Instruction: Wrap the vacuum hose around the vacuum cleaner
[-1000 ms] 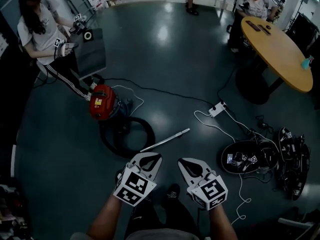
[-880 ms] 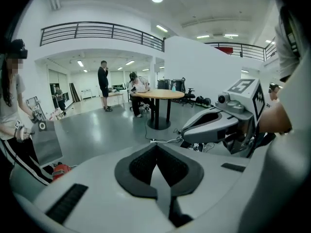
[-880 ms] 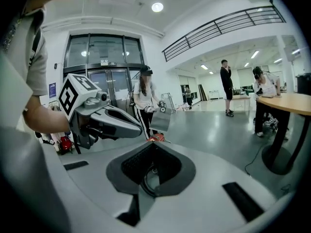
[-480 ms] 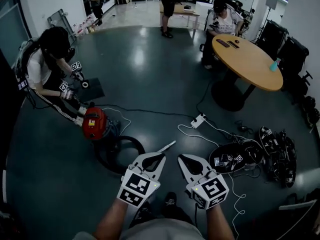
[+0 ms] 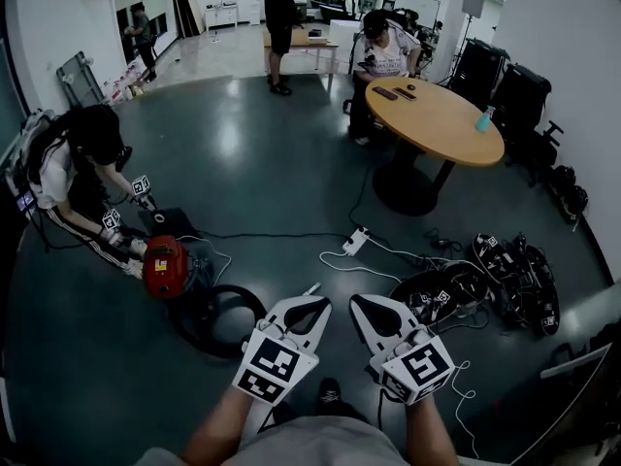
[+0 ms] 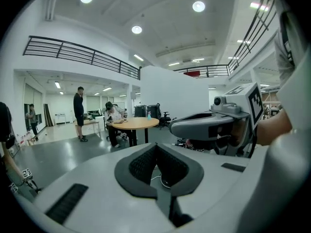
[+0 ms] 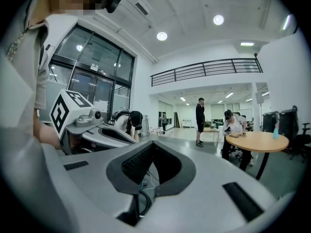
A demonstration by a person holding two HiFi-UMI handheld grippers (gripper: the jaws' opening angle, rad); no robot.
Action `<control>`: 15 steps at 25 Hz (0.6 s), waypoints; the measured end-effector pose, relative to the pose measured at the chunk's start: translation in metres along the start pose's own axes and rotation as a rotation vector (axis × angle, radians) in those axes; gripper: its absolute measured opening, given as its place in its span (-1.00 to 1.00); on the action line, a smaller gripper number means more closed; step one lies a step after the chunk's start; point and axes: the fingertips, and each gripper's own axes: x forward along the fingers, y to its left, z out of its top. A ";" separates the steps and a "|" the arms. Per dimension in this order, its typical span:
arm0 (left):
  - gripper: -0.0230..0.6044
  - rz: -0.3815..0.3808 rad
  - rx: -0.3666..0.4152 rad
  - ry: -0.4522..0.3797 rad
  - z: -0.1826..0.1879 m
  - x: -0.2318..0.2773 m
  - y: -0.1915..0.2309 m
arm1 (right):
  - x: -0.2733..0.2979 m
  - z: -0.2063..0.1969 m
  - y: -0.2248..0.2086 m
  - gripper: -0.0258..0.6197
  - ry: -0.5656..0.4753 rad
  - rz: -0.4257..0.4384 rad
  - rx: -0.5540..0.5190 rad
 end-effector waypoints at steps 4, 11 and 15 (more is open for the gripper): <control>-0.90 -0.026 0.032 -0.032 0.014 -0.002 -0.012 | -0.013 0.014 0.002 -0.90 -0.027 -0.042 -0.009; -0.90 -0.028 0.043 -0.065 0.027 -0.007 -0.020 | -0.024 0.027 0.003 -0.90 -0.048 -0.100 -0.004; -0.90 -0.030 0.029 -0.073 0.027 -0.008 -0.017 | -0.019 0.027 0.005 -0.90 -0.043 -0.114 -0.003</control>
